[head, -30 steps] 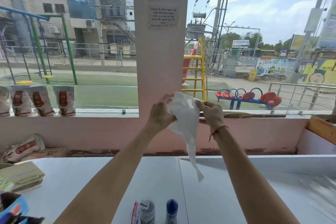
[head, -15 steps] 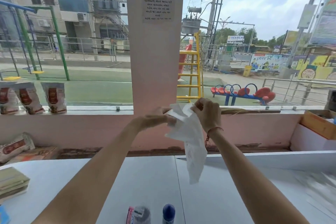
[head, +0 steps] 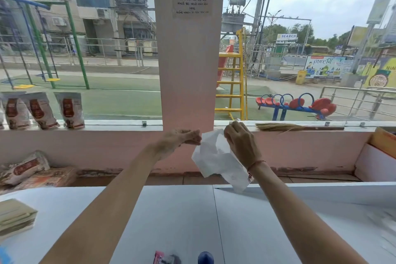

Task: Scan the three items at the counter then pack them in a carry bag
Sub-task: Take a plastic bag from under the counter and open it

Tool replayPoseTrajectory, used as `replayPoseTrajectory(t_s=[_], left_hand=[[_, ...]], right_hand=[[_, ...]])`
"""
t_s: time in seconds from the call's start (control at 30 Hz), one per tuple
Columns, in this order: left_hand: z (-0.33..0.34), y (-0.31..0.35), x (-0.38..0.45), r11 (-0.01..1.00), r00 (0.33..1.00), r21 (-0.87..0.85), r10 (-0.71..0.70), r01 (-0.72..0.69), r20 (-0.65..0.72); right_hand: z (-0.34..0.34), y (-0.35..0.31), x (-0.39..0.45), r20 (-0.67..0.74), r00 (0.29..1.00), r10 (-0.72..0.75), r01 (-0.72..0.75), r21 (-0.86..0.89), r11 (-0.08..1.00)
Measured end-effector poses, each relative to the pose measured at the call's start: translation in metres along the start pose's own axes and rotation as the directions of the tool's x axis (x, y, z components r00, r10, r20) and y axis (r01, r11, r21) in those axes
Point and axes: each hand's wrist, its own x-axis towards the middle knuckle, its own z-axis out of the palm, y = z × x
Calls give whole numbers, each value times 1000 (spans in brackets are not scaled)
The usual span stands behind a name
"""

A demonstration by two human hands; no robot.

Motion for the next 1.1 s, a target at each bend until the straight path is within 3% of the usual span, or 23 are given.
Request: replayPoseTrajectory(t_s=[0.1, 0.2, 0.3, 0.37, 0.43, 0.53, 0.67, 0.73, 0.8, 0.87, 1.0, 1.1], left_hand=[[24, -3, 4, 960, 983, 223, -180, 168, 39], [47, -22, 8, 919, 936, 246, -248, 309, -248], [56, -41, 13, 895, 916, 269, -277, 356, -290], [57, -43, 15, 914, 921, 213, -285, 345, -266], [53, -38, 15, 938, 918, 49, -323, 342, -230], [45, -31, 13, 917, 886, -77, -398, 391, -239], [47, -28, 15, 931, 901, 59, -330, 359, -283], [50, -29, 17, 931, 893, 50, -331, 361, -305], [49, -33, 18, 920, 858, 74, -327, 385, -397], [42, -37, 18, 874, 818, 244, -248, 421, -519], [22, -34, 10, 976, 907, 131, -108, 175, -406], [26, -20, 7, 988, 930, 154, 38, 20, -367]], right_hand=[[9, -11, -1, 29, 1000, 11, -13, 56, 998], [11, -14, 3, 42, 997, 68, -73, 131, 989], [8, -9, 3, 40, 995, 90, -96, 181, 979], [6, -3, 0, 49, 995, 89, -97, 193, 976], [4, 3, -5, 57, 995, 86, -95, 181, 979], [3, 9, -14, 51, 997, 64, -72, 178, 981], [5, 1, -14, 27, 999, 21, -27, 225, 974], [7, -8, -11, 38, 999, -23, 12, 264, 964], [8, -13, -10, 48, 996, -71, 55, 276, 960], [6, -9, -11, 48, 996, -69, 54, 259, 964], [1, 14, -17, 118, 993, 16, -29, 107, 994], [4, 10, -22, 182, 983, 35, -23, -69, 997]])
